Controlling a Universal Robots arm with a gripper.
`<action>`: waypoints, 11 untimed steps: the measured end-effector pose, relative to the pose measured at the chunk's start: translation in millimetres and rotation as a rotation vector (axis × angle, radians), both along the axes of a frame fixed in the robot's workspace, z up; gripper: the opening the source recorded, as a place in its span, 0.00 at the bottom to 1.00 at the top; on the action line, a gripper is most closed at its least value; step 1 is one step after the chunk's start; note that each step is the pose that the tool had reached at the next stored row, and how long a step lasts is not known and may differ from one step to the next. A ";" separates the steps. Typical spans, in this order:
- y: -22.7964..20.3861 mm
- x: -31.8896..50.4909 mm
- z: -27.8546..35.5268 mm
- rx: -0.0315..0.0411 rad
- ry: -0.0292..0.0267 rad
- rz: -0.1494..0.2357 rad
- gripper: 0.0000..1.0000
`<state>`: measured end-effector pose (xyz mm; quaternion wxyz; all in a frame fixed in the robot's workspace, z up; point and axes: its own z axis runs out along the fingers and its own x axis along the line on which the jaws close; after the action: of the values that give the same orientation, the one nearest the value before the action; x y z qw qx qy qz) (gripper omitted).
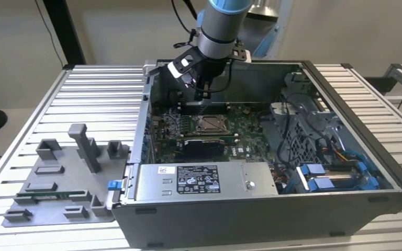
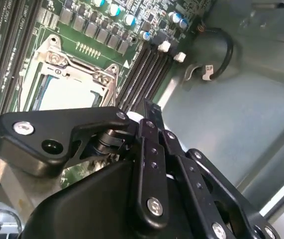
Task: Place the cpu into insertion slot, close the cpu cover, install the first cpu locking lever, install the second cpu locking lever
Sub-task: 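Install the first cpu locking lever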
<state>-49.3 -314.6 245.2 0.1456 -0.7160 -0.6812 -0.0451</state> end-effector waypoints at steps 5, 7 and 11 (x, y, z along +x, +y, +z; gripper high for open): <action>0.0 -5.6 -0.8 -0.0002 -0.0002 0.000 0.00; -0.1 -12.4 -1.8 -0.0003 -0.0015 0.000 0.00; -0.1 -15.7 -2.5 0.0006 -0.0028 -0.001 0.00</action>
<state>-65.0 -314.7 242.8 0.1449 -0.7162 -0.6812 -0.0463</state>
